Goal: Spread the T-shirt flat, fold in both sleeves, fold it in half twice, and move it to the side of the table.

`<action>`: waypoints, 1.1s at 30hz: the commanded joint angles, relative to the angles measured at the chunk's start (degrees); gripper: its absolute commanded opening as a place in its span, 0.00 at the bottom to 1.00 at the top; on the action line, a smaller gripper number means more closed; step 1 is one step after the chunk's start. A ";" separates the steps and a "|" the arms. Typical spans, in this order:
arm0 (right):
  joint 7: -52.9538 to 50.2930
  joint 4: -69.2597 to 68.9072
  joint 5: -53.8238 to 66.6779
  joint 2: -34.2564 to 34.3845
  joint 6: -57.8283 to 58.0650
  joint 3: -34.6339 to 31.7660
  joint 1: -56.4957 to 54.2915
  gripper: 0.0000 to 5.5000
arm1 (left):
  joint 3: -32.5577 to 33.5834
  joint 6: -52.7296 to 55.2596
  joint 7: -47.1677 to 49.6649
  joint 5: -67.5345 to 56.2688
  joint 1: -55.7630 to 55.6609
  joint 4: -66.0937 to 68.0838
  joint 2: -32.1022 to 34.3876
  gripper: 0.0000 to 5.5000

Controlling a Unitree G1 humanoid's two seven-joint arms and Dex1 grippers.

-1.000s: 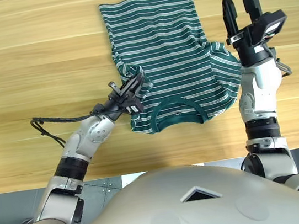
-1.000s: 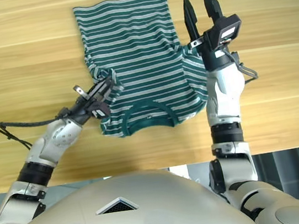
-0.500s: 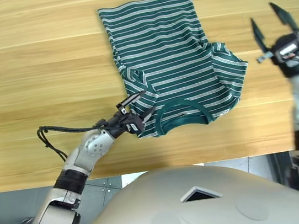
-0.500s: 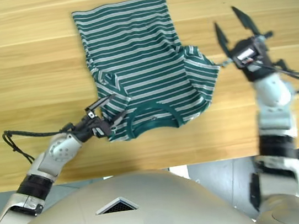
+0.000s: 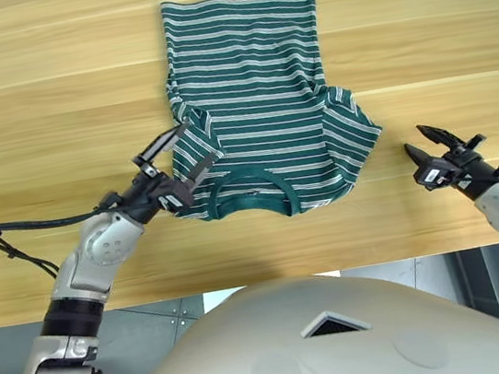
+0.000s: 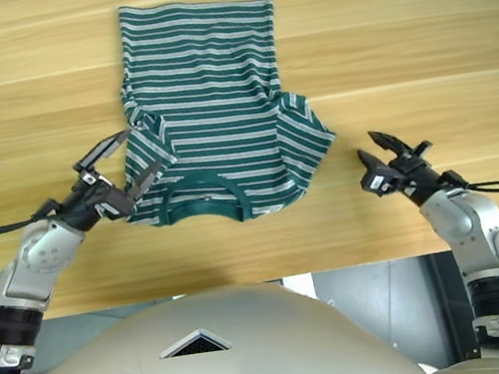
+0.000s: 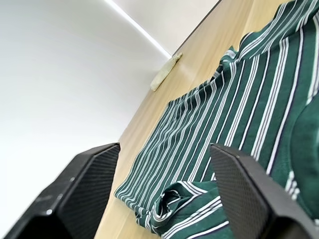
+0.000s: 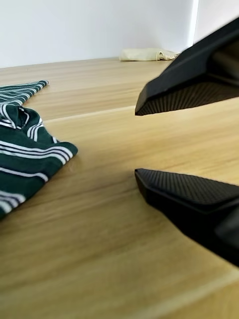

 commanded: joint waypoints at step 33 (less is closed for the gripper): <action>-6.59 5.75 -5.49 -1.17 2.17 21.48 -11.84 0.02 | 3.22 -1.85 -5.64 -4.74 6.27 -5.09 -1.67 0.61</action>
